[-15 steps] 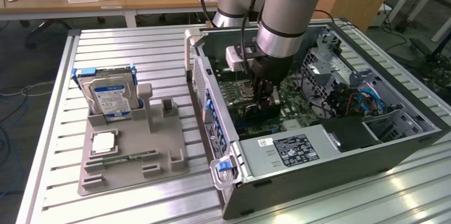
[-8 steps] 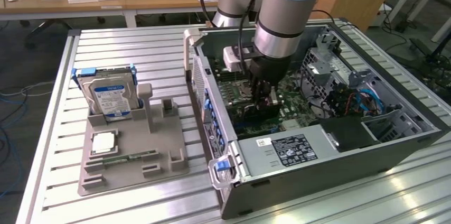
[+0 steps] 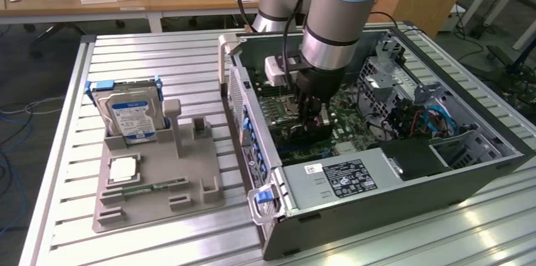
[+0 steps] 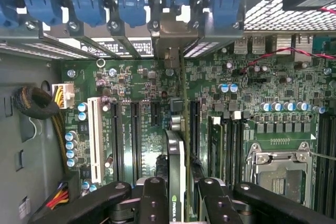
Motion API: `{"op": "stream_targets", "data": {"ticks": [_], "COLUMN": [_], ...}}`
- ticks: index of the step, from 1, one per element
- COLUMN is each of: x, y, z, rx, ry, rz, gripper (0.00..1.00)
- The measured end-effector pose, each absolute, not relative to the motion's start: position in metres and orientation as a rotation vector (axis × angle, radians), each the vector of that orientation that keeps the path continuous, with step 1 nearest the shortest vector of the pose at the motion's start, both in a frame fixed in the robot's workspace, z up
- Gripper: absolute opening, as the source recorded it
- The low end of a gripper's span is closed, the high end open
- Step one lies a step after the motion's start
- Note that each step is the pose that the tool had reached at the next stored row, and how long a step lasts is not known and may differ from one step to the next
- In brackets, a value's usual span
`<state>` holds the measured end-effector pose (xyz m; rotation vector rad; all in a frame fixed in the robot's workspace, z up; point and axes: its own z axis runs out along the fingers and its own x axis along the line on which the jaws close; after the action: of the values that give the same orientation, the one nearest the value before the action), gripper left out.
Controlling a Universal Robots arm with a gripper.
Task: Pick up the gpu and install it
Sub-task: 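Insert the gpu into the slot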
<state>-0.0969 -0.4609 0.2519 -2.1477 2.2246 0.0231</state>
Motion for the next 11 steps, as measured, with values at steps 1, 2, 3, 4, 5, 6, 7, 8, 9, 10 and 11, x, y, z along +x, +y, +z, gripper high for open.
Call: {"op": "stream_targets", "data": {"ticks": [1,2,3,4,5,6,7,8,9,10,11], "x": [-0.0969,-0.0969,-0.0969,-0.0969,-0.0969,-0.0969,-0.0969,-0.0969,-0.0969,-0.0969,-0.0969], "y": [-0.4609,-0.4609,-0.4609,-0.4609,-0.4609,-0.4609,-0.4609,-0.4609,-0.4609,-0.4609,-0.4609], "z": [0.2518,0.2516,0.2512,0.2510,0.2507,0.2506,0.2505,0.2504,0.2503,0.2503,0.2503], "rx": [-2.148,-2.148,-2.147,-2.148,-2.148,-2.148,-2.148,-2.147,-2.147,-2.147,-2.147], "ry": [2.225,2.225,2.224,2.225,2.225,2.225,2.225,2.224,2.224,2.224,2.224], "rz": [0.023,0.023,0.023,0.023,0.023,0.023,0.023,0.023,0.023,0.023,0.023], "gripper": [0.27,0.27,0.27,0.27,0.27,0.27,0.27,0.27,0.27,0.27,0.27]}}
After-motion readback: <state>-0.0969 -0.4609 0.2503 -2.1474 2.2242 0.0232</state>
